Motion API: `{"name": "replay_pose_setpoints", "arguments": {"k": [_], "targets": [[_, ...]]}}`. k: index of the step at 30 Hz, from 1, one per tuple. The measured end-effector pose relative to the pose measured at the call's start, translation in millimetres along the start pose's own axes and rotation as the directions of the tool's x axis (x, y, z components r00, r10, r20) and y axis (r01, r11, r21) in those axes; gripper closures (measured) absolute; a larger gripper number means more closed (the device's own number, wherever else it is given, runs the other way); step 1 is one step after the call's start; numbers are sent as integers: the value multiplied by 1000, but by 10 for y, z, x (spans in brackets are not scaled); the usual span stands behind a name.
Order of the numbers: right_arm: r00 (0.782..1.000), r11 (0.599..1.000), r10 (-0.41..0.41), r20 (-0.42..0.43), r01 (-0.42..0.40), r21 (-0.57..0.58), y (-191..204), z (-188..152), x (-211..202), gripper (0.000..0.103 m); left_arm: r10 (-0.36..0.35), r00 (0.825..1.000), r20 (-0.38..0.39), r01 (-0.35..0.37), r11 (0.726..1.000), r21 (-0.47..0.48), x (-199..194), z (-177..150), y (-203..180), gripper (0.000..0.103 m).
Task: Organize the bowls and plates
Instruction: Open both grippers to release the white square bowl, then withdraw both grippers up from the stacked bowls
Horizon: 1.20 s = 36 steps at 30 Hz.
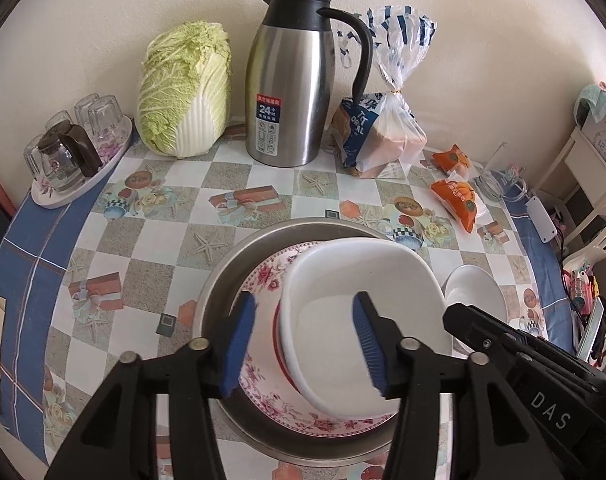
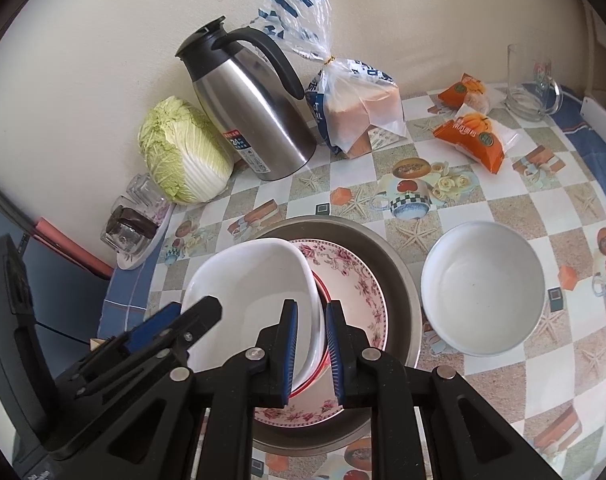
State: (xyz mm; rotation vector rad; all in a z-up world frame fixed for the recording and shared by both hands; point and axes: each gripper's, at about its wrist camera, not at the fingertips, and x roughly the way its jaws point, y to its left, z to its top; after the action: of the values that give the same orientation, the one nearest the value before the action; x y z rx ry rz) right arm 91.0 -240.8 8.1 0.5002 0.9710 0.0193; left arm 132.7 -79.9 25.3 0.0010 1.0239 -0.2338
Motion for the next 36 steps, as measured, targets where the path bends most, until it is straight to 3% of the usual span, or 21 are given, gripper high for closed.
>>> {"name": "replay_pose_setpoints", "arguments": {"k": [4,8,10,12,18,24,29,36], "targets": [[1000,999,-27,-6,27,-18,15,9,-28,83,30,1000,6,-30,1000,-5,-25,13,57,34],[998,998,-64,-9,63,-24,-4,4,-15,65,74,997,-4,-74,997,-5,13,3,110,32],[997,997,-78,-12,78,-29,-16,1,-11,56,89,996,-10,-89,996,-12,37,-6,143,17],[996,996,-86,-15,86,-34,-27,-3,-10,44,103,995,-10,-104,994,-21,43,-14,177,15],[995,994,-96,-16,95,-48,-43,-1,-9,30,131,991,-3,-131,990,-48,29,-29,247,12],[995,994,-99,-4,99,-40,-119,18,-67,19,155,988,12,-154,986,-64,-9,-27,213,11],[994,994,-107,18,107,-14,-282,51,-180,18,146,989,35,-145,988,-45,-69,-7,42,11],[989,988,-136,60,131,84,-710,123,-404,17,76,996,54,-77,997,16,-144,25,-368,11]]}}
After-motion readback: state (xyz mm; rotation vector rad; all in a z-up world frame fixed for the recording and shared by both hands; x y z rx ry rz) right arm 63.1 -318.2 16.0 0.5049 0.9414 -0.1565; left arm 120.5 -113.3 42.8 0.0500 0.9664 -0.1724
